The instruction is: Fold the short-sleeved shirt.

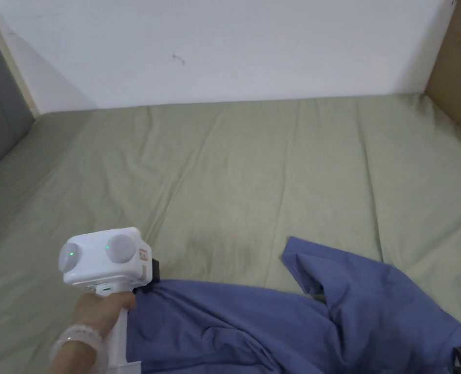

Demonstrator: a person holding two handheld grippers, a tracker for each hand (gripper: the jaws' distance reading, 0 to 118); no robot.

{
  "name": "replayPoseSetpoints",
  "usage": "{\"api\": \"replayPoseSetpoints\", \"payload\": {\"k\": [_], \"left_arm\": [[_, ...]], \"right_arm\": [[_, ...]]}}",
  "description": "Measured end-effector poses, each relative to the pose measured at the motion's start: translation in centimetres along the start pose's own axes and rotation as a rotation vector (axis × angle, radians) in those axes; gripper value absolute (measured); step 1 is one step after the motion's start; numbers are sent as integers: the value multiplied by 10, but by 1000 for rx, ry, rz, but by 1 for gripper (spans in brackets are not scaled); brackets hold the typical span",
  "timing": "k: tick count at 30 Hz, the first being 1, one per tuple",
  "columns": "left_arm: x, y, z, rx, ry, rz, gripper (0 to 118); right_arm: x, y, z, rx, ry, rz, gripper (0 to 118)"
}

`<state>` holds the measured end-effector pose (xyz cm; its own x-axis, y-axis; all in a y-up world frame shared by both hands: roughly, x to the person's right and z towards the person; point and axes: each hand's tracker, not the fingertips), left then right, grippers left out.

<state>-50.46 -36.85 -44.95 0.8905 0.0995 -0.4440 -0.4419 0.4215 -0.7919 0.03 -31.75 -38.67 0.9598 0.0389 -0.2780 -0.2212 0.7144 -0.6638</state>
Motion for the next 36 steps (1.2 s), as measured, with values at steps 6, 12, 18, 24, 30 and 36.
{"api": "replayPoseSetpoints", "payload": {"k": [6,12,18,24,30,36], "left_arm": [[-11,-9,25,53,-26,7,4],[2,-22,67,144,3,-96,4],[8,-28,91,182,2,-129,4],[-3,-28,94,175,-7,-118,4],[-14,-27,103,185,29,-119,4],[-22,-28,127,197,48,-104,4]], "right_arm": [[12,55,-12,107,103,-23,22],[25,117,-99,-6,196,34,107],[12,139,-210,-330,137,90,106],[17,131,-232,-422,136,22,86],[38,141,-215,-382,151,-44,1],[39,148,-184,-337,153,2,1]]}}
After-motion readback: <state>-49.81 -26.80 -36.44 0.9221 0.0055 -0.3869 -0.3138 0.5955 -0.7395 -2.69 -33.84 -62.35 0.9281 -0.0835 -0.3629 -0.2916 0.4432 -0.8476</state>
